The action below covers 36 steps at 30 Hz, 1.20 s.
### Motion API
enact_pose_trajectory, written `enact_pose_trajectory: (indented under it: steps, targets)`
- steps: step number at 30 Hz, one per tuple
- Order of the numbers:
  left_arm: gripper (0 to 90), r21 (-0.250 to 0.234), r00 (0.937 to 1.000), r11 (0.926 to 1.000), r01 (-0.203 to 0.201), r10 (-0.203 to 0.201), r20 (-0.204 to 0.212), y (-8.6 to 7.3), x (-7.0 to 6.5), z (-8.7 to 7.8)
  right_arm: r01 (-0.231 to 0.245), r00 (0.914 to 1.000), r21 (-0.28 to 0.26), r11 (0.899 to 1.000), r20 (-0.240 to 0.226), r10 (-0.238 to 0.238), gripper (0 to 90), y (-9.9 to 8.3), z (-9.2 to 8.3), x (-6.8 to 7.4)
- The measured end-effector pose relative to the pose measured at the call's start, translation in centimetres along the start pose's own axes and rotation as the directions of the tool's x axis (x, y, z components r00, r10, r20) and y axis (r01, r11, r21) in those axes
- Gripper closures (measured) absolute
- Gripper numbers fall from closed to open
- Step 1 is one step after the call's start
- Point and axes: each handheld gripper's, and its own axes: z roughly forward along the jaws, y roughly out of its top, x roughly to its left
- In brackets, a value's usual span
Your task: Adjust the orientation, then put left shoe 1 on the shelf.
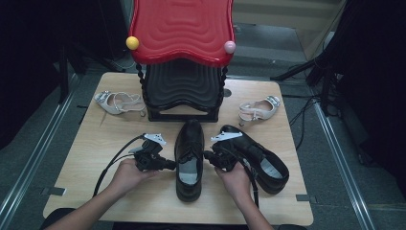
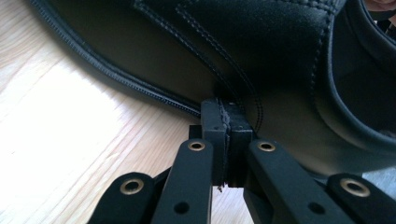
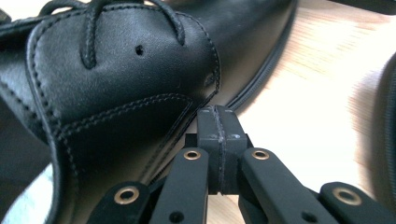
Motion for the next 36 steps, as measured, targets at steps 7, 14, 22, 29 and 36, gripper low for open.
enact_pose_trajectory:
  steps: [7, 14, 22, 29, 36]
  targets:
    - [83.0, 0.01, 0.9989, 0.9996, -0.026, 0.026, -0.04, 0.1, -0.1, -0.2, 0.011, 0.9999, -0.005, 1.0, 0.002, -0.011, 90.0, 0.0, -0.2, -0.7]
    - [58.1, -0.039, 0.9965, 0.9987, -0.031, 0.028, -0.079, 0.2, 0.6, -2.6, -0.036, 0.999, -0.041, 0.998, -0.026, 0.035, 73.1, 0.5, -2.3, -1.1]
    - [79.2, -0.084, 0.9976, 0.9958, -0.037, 0.032, -0.061, 0.6, 0.9, -4.8, -0.101, 0.994, -0.021, 0.995, -0.044, 0.1, 66.3, 0.7, -4.7, -0.5]
    - [85.6, -0.092, 0.9952, 0.994, -0.058, 0.051, -0.083, 1.7, 1.2, -6.5, -0.086, 0.9941, -0.025, 0.996, -0.068, 0.084, 62.7, 1.2, -6.1, 0.6]
    - [89.1, -0.102, 0.9918, 0.9906, -0.092, 0.082, -0.098, 3.8, 0.8, -8.6, -0.064, 0.9909, -0.011, 0.998, -0.119, 0.063, 62.2, 1.8, -6.7, 2.1]
